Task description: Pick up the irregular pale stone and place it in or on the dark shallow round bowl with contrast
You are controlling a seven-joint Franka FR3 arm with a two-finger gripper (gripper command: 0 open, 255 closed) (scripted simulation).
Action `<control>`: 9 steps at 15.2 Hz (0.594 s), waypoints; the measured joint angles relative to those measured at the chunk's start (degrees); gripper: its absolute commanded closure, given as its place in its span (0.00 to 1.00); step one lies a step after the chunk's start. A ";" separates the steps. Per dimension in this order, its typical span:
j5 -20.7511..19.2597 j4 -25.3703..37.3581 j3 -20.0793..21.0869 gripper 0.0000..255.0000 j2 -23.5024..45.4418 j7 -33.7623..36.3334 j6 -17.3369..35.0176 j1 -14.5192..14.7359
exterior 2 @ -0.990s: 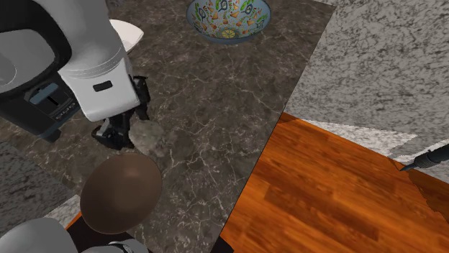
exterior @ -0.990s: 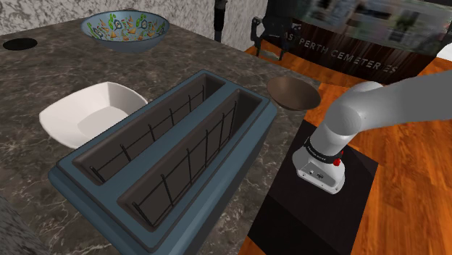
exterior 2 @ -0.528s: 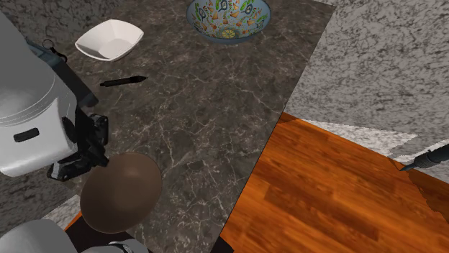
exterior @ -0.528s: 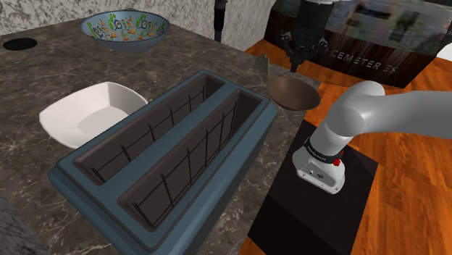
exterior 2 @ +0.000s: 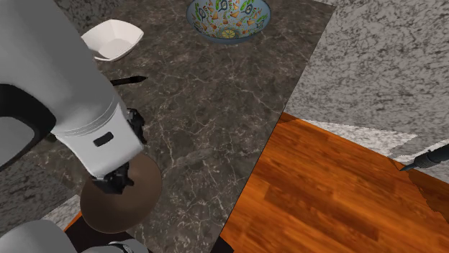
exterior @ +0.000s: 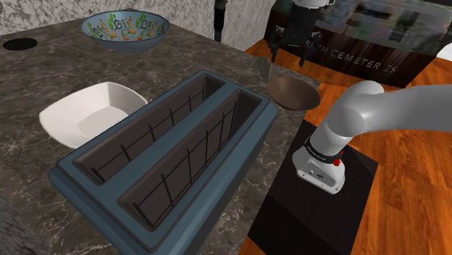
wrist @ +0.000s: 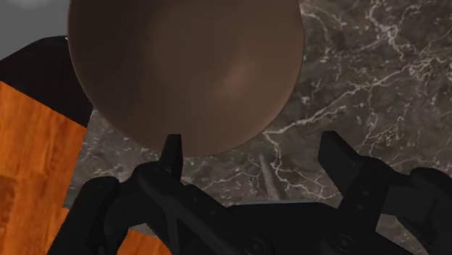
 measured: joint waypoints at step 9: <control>-6.65 2.09 -9.08 0.00 14.48 -20.90 15.22 2.35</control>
